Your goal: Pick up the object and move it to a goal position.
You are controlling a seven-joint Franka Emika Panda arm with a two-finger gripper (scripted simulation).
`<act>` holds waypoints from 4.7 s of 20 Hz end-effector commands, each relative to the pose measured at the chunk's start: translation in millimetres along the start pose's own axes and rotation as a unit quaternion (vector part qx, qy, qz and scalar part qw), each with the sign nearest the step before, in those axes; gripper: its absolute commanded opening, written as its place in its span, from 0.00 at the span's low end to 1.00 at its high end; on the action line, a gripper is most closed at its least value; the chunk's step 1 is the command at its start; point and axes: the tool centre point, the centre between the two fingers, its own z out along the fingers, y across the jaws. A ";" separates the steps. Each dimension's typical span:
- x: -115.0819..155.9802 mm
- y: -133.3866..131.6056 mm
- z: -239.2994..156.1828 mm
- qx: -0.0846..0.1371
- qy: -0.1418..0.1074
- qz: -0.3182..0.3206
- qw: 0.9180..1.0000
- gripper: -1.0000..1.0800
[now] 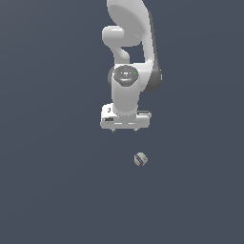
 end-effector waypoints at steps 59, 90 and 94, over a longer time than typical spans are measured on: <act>76.0 -52.6 36.1 0.007 0.017 0.437 0.899 0.96; 99.0 -72.8 68.6 0.014 0.026 0.577 0.817 0.96; 99.5 -72.5 90.6 0.014 0.026 0.577 0.816 0.96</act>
